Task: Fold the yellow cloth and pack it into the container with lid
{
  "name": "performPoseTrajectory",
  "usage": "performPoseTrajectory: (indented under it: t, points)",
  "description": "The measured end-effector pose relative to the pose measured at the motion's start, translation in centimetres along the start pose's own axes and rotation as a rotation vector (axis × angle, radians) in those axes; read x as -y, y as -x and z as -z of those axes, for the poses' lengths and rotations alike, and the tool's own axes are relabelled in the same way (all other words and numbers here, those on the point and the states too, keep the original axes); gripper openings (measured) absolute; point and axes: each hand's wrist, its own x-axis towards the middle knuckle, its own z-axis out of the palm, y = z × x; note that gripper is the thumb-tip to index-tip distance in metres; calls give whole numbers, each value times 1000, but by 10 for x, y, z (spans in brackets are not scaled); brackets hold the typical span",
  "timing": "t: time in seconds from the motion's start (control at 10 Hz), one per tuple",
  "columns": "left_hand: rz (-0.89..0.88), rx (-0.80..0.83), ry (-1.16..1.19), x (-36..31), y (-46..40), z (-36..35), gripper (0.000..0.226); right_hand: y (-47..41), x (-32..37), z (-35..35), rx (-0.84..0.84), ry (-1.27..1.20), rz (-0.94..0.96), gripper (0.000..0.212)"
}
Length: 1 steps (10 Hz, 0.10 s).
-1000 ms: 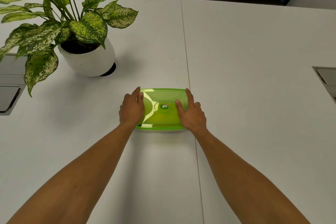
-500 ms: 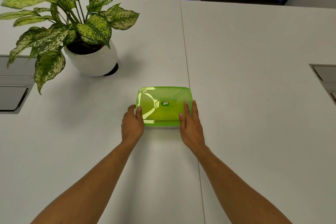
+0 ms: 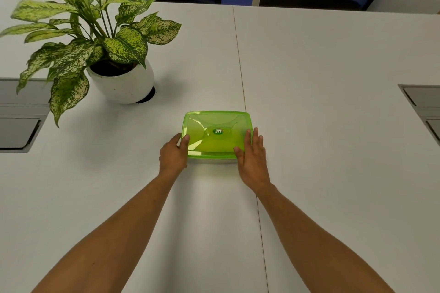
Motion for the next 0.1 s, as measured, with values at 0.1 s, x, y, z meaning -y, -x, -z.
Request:
performPoseTrajectory:
  t: [0.1]
  points:
    - [32, -73, -80, 9, 2, 6, 67, 20, -6, -1, -115, 98, 27, 72]
